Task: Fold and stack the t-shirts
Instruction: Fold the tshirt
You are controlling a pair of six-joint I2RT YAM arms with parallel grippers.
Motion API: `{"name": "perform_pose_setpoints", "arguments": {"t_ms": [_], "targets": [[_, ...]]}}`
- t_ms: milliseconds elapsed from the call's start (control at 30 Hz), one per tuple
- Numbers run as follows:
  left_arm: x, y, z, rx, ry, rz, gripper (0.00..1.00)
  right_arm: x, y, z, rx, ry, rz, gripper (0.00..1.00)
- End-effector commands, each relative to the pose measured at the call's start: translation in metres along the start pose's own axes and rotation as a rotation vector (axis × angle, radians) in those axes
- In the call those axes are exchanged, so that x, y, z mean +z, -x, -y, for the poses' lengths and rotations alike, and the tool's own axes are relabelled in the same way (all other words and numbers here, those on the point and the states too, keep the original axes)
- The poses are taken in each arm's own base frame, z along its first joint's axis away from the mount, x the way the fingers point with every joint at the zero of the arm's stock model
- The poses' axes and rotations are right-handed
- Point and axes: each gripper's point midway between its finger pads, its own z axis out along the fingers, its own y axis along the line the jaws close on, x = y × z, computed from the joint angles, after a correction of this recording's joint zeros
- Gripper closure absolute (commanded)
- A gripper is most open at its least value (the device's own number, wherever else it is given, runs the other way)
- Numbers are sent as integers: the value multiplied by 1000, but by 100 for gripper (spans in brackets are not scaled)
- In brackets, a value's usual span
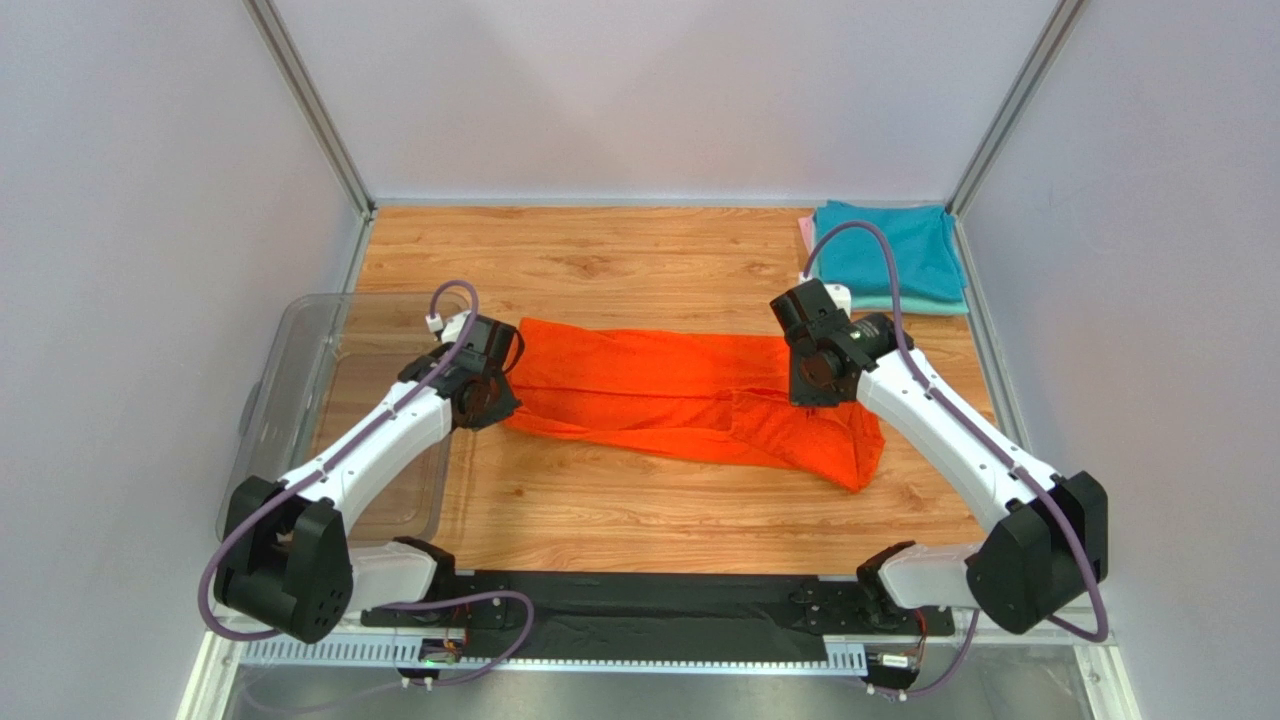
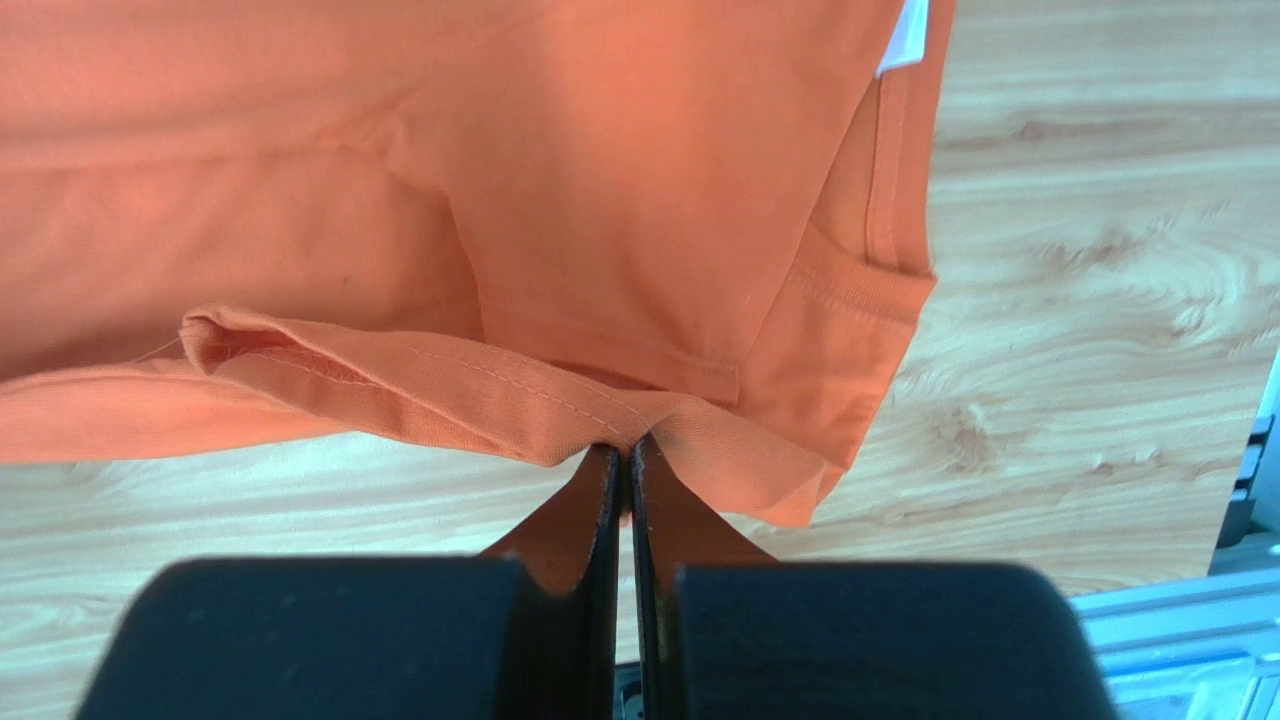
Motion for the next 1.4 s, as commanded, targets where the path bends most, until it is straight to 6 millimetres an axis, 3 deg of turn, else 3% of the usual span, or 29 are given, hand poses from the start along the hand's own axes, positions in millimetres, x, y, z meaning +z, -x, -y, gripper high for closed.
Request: {"name": "perform_pose_setpoints", "arguments": {"t_ms": [0,333,467,633,833,867,900,967,1000,1067,1100,1167,1233,1267,1367], "targets": [[-1,23,13,14,-26,38,100,-3,35,2,-16,10,82,100],[19,32,20,22,7,-6,100,15,64,15,-37,-12,80,100],[28,36,24,25,24,-23,100,25,77,11,-78,34,90,100],[37,39,25,28,51,-36,100,48,91,3,-219,75,97,100],[44,42,24,30,69,-39,100,85,133,1,-335,32,141,100],[44,43,24,32,71,-42,96,89,135,2,-336,20,129,100],[46,43,22,29,82,-48,83,94,137,2,-331,7,120,100],[47,44,20,24,97,-53,65,103,139,4,-326,-25,93,100],[48,43,18,20,104,-57,43,106,139,3,-316,-29,85,98],[43,47,16,11,112,-48,31,109,142,3,-297,-39,78,83],[41,50,17,16,110,-43,23,108,143,1,-287,-36,79,58],[32,57,24,18,74,-29,21,100,144,1,-256,-31,81,38],[22,61,33,25,17,-28,18,93,141,0,-221,-18,82,8],[19,62,36,28,-3,-28,14,90,140,0,-197,-14,86,0],[7,62,50,41,-77,-32,9,72,129,5,-124,-4,100,0]]}}
